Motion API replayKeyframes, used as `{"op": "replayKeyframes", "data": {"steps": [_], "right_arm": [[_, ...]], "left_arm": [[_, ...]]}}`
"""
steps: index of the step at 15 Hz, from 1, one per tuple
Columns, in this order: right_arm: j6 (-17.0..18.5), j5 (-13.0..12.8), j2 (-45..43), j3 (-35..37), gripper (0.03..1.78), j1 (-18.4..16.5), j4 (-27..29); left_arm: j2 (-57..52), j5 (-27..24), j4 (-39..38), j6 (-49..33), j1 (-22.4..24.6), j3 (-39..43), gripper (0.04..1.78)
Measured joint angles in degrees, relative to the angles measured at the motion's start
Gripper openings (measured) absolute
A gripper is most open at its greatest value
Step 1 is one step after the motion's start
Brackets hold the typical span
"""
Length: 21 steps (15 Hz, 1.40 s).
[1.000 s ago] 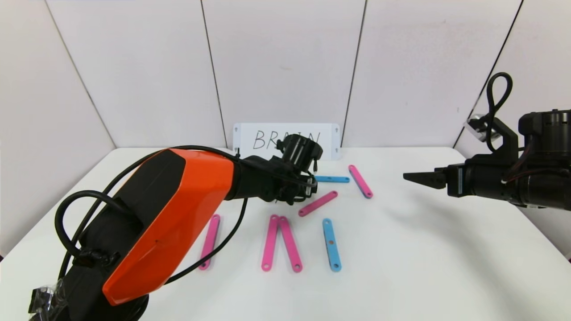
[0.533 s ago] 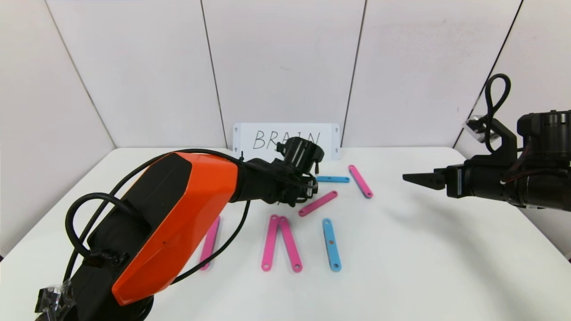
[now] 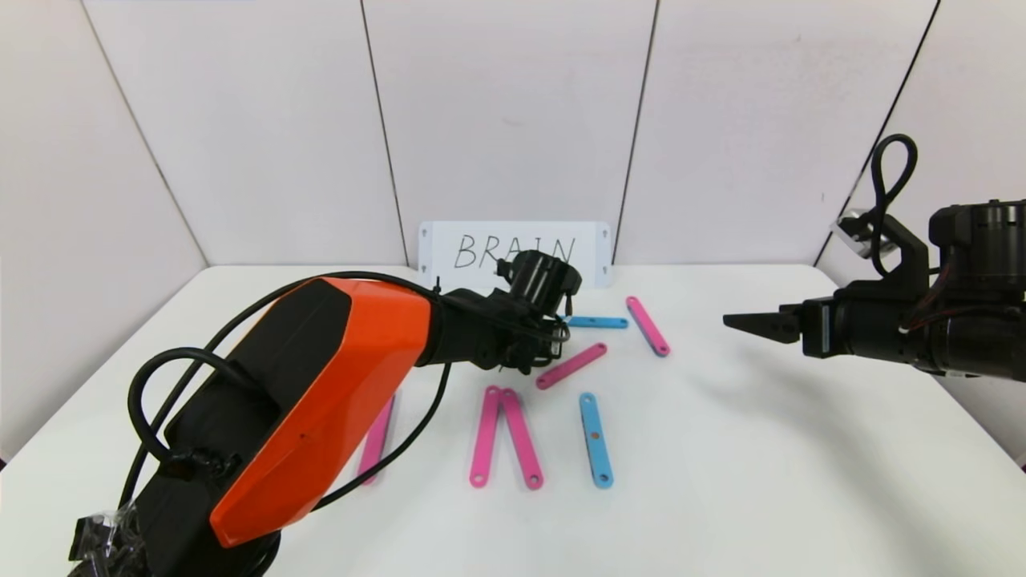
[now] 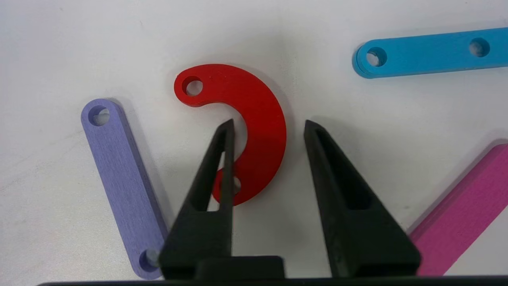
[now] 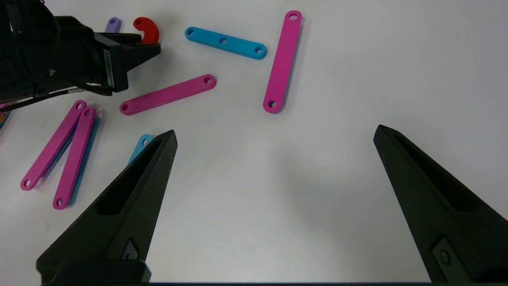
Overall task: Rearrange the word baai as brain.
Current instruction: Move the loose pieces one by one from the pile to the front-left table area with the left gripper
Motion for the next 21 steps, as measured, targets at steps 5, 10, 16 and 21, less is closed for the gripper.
{"op": "replayKeyframes", "data": {"steps": [5, 10, 16, 21], "right_arm": [[-0.1, -0.1, 0.0, 0.1, 1.73, 0.1, 0.0], [-0.1, -0.1, 0.0, 0.1, 1.73, 0.2, 0.0], [-0.1, -0.1, 0.0, 0.1, 1.73, 0.2, 0.0], [-0.1, -0.1, 0.3, 0.2, 1.73, 0.6, 0.0]], "left_arm": [[0.3, 0.0, -0.2, 0.1, 0.0, 0.0, 0.3], [-0.2, 0.1, 0.2, 0.6, 0.2, 0.0, 0.3], [-3.8, 0.0, 0.9, 2.6, 1.2, 0.7, 0.3], [-10.6, 0.1, 5.5, 3.7, 1.5, 3.5, 0.3]]}}
